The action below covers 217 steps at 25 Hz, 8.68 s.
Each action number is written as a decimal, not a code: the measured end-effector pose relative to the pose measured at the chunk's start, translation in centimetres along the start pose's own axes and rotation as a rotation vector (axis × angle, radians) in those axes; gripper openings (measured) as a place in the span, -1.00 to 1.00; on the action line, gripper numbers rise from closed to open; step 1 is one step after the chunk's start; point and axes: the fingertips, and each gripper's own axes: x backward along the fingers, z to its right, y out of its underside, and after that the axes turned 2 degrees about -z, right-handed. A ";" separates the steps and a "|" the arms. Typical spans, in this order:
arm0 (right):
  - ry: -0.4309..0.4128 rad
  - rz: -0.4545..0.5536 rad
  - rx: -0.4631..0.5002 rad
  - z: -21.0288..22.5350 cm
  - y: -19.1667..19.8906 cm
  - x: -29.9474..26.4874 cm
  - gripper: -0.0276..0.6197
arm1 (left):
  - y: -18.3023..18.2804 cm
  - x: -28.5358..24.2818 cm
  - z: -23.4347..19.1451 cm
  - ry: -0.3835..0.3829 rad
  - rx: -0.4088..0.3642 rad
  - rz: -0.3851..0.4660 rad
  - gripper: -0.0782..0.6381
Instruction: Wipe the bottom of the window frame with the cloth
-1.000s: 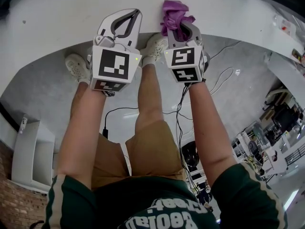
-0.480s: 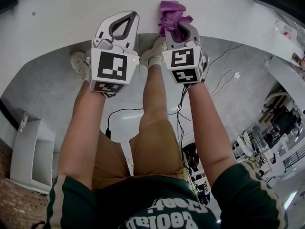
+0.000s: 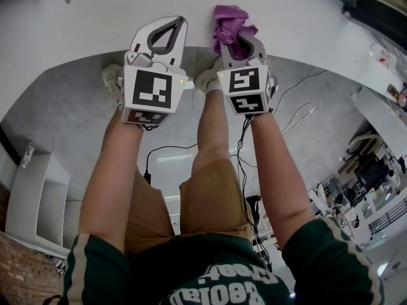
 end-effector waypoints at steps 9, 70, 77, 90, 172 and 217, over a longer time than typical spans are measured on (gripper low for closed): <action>-0.034 0.019 0.017 -4.3 -3.0 -0.7 -0.67 | 1.3 2.9 -3.0 -0.034 0.020 0.011 -0.76; -0.495 0.189 0.119 -29.6 -23.4 -7.2 -0.67 | 10.0 19.1 -22.3 -0.393 0.174 -0.019 -0.76; -0.581 0.199 0.033 -31.3 -24.8 -7.6 -0.67 | 10.5 19.5 -22.5 -0.392 0.175 -0.012 -0.76; -0.712 0.226 -0.131 -31.0 -26.4 -7.9 -0.67 | 11.0 19.9 -22.6 -0.416 0.219 -0.016 -0.76; -0.350 0.203 -0.304 1.9 -16.4 -7.8 -0.68 | -5.5 0.1 -9.8 -0.184 0.053 -0.039 -0.76; -0.125 0.191 -0.449 29.6 8.2 -0.9 -0.68 | -15.4 -22.2 15.9 0.080 -0.179 -0.066 -0.76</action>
